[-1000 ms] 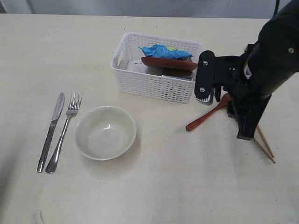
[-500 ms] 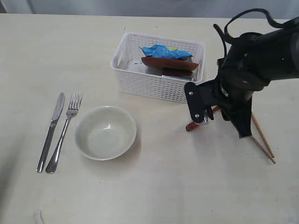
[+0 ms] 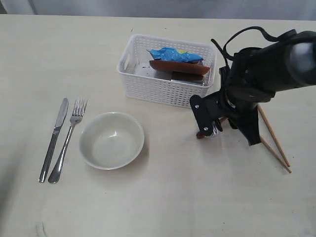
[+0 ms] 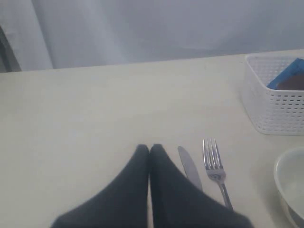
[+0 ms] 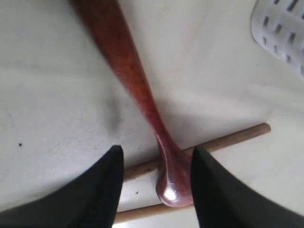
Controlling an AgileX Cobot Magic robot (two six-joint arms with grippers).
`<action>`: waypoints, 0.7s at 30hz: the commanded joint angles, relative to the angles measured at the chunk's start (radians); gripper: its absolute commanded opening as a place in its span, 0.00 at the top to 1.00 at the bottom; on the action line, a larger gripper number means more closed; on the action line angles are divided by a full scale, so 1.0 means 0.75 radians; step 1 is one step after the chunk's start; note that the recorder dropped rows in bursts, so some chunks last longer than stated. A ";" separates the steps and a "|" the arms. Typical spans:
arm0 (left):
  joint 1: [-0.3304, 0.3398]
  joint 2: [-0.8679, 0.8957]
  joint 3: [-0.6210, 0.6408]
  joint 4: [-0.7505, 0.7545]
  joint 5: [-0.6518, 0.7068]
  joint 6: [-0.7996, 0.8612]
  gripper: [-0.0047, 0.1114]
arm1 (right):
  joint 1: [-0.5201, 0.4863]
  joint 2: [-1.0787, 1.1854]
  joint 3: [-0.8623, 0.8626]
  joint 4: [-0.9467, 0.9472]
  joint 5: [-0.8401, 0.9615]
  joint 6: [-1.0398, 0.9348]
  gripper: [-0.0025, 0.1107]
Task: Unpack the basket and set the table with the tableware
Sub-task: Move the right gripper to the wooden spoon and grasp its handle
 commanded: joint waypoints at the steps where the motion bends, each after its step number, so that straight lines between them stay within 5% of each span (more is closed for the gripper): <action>1: 0.004 -0.007 0.005 -0.009 0.000 -0.005 0.96 | -0.010 0.031 0.006 -0.056 -0.011 0.024 0.60; 11: 0.004 -0.007 0.005 -0.009 0.000 -0.005 0.96 | -0.010 0.053 0.006 -0.089 -0.099 0.053 0.60; 21: 0.004 -0.007 0.005 -0.009 0.000 -0.005 0.96 | -0.010 0.053 0.006 -0.073 -0.111 0.054 0.97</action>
